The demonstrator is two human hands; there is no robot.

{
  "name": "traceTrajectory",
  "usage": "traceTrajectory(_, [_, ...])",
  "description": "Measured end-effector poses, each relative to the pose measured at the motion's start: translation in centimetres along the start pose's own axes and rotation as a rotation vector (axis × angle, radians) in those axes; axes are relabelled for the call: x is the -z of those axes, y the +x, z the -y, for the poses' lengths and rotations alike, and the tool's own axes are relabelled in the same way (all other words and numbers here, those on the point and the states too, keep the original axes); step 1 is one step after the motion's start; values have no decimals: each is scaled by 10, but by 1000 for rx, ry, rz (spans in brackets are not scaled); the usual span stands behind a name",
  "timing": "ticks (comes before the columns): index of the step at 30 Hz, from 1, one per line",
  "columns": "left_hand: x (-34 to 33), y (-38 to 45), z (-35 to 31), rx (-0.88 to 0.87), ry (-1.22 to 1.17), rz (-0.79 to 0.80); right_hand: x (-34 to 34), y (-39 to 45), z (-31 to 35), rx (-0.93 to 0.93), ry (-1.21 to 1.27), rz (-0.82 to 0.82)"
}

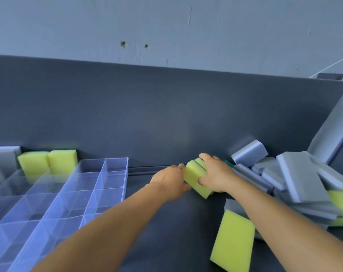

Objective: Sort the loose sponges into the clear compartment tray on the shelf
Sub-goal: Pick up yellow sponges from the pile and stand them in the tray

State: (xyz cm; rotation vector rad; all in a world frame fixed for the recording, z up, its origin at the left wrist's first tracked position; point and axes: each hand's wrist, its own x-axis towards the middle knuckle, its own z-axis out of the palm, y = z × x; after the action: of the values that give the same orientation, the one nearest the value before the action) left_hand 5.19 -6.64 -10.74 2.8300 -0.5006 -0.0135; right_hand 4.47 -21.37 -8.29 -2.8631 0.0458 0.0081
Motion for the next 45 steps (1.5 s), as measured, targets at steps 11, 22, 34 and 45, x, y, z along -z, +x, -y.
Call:
traceTrajectory(11, [52,-38,18,-8,-284,-317,20,-26,38,280,476,22])
traceTrajectory(22, [103,-110,80,105,-307,-385,23,-41,123,484,715,-98])
traceTrajectory(34, [164,-196,195,117,-80,-416,0,-69,246,437,585,-262])
traceTrajectory(45, [169,-217,270,157,-67,-434,-33,-71,307,415,438,-303])
